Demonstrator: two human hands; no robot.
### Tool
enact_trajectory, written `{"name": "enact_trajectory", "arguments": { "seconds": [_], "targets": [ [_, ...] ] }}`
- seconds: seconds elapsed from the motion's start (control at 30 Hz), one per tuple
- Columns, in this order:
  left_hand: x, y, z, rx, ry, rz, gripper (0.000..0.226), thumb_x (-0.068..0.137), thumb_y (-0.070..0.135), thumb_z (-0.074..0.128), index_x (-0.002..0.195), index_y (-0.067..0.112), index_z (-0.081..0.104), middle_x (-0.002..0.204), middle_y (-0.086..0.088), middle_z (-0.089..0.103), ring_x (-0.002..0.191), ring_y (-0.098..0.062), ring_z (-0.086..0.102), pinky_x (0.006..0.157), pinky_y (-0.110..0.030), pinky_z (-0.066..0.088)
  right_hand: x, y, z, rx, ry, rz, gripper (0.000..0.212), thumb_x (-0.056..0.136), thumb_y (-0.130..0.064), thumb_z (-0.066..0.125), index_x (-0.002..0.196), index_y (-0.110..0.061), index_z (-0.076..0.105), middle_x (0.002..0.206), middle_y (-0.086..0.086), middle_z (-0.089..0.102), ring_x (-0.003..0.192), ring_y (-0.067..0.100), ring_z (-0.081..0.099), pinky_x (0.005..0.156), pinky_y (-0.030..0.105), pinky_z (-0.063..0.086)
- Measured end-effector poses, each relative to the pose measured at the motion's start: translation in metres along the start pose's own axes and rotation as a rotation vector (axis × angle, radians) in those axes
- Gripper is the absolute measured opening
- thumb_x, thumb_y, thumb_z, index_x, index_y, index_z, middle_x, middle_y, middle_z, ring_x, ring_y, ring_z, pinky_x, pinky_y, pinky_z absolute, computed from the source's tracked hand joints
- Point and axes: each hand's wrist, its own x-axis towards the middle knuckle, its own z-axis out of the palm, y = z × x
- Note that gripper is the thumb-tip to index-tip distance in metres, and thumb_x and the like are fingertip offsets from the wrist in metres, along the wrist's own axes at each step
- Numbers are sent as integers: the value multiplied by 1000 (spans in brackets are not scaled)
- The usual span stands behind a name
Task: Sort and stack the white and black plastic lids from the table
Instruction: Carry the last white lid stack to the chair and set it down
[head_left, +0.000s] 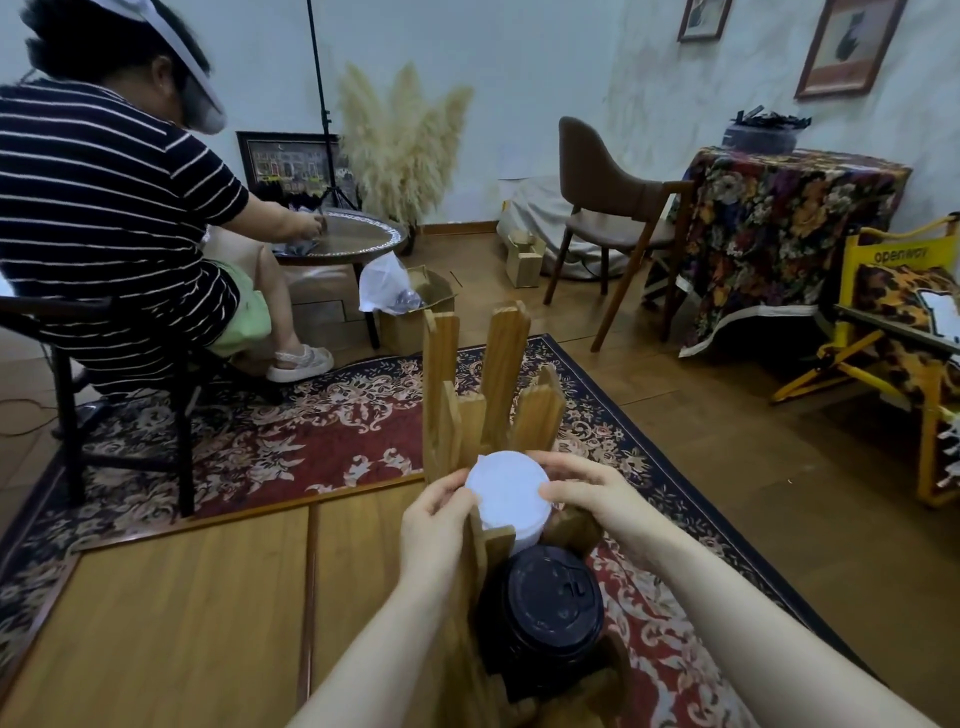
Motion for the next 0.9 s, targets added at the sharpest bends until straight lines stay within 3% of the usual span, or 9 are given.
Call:
{"name": "enact_trajectory", "arguments": {
  "seconds": [0.07,0.17,0.3,0.43,0.57,0.77,0.9],
  "targets": [
    [3,0,1,-13,36,-64,28,90,1,60,113,13,71,101,-6,72,95,-22,68,98,-47,54,1,0,1,-114,41,-8,39,86,2,65,119,-18,69,111,15,67,91,16,63,76,17,52],
    [1,-3,-1,-35,42,-62,24,94,4,61,111,17,72,102,-4,73,92,-16,69,89,-38,58,0,1,3,-166,103,-31,35,88,-2,66,119,-18,67,112,4,66,95,11,62,68,8,50],
    [-10,-5,-7,-46,-12,76,20,102,21,53,111,24,71,108,10,73,96,0,66,72,-13,52,-6,7,3,-169,162,-139,23,92,-17,66,114,-20,69,109,-4,69,95,11,63,72,8,48],
    [-13,-8,-9,81,-168,193,27,101,34,50,118,29,70,116,18,72,109,8,61,87,-13,48,-13,16,1,-194,144,-172,18,93,-23,66,110,-26,73,107,4,70,102,18,62,85,17,48],
    [-14,-9,-10,138,-219,213,44,84,52,50,121,34,66,123,20,67,113,13,56,85,-4,43,-17,16,2,-215,112,-187,18,93,-22,66,109,-27,73,109,-14,71,106,3,61,91,18,46],
    [-24,-2,-21,207,-248,302,48,89,49,62,133,31,60,134,19,62,124,9,52,102,-15,42,-24,3,4,-335,127,-271,28,90,-25,69,117,-31,67,116,-21,67,113,-5,57,94,15,43],
    [-32,9,-39,369,-210,418,37,96,26,66,131,36,57,132,24,56,120,19,46,93,0,34,-33,-19,16,-462,136,-403,31,91,-22,68,121,-31,64,120,-19,64,116,-6,54,92,9,40]
  ]
}}
